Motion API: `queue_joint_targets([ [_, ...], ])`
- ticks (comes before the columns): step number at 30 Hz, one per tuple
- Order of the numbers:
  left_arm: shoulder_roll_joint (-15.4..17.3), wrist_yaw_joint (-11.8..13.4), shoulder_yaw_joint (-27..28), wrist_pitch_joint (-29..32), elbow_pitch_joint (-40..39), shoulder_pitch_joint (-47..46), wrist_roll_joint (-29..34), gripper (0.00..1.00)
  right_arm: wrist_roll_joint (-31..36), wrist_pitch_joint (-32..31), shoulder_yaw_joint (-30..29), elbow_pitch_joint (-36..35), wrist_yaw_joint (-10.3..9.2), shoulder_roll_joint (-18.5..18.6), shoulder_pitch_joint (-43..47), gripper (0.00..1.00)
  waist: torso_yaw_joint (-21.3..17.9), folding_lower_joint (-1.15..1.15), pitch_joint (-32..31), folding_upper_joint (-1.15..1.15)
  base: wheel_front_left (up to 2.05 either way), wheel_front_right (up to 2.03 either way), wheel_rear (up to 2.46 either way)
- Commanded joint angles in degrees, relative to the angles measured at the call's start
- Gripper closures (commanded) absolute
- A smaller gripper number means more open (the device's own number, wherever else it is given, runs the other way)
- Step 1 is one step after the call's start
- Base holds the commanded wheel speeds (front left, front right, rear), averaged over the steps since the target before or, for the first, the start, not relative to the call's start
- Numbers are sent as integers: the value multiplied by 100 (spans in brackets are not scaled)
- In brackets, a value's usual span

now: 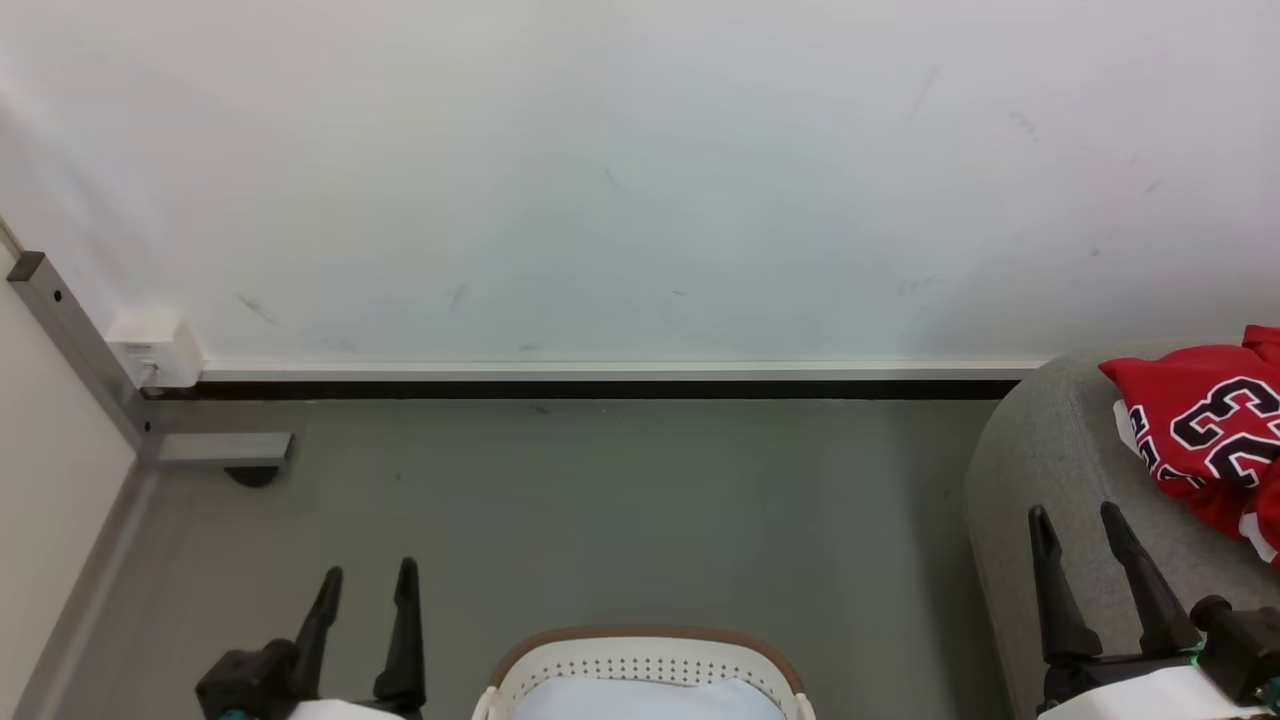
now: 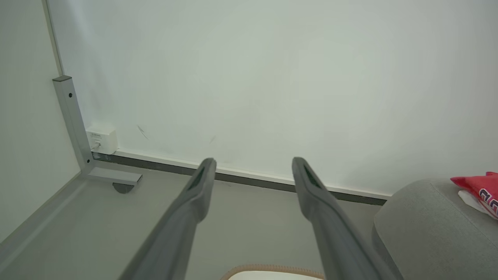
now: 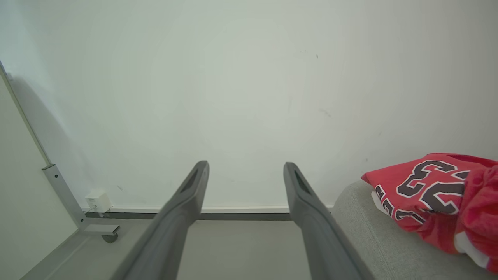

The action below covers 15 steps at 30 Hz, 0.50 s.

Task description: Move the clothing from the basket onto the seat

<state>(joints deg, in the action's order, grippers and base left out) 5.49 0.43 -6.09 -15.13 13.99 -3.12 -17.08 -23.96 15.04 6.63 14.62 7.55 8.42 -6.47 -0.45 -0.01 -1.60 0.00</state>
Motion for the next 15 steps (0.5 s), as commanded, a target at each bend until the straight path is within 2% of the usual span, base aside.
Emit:
queue_joint_targets([
  [1, -15, -23, 56, -2, 20, 71, 101, 0, 31, 15, -48, -7, -13, -35, 116, 0, -3, 1, -6, 0, 0, 0, 0],
  [5, -147, -219, 293, -2, 148, 76, 251, 0, 166, 16, -27, 99, -13, -180, 62, 0, -17, 1, -11, 0, 0, 0, 0],
  [15, -235, -389, 571, -2, 171, -26, 454, 0, 142, 17, 151, 297, -13, -246, -38, 0, -56, 1, -40, 0, 0, 0, 0],
])
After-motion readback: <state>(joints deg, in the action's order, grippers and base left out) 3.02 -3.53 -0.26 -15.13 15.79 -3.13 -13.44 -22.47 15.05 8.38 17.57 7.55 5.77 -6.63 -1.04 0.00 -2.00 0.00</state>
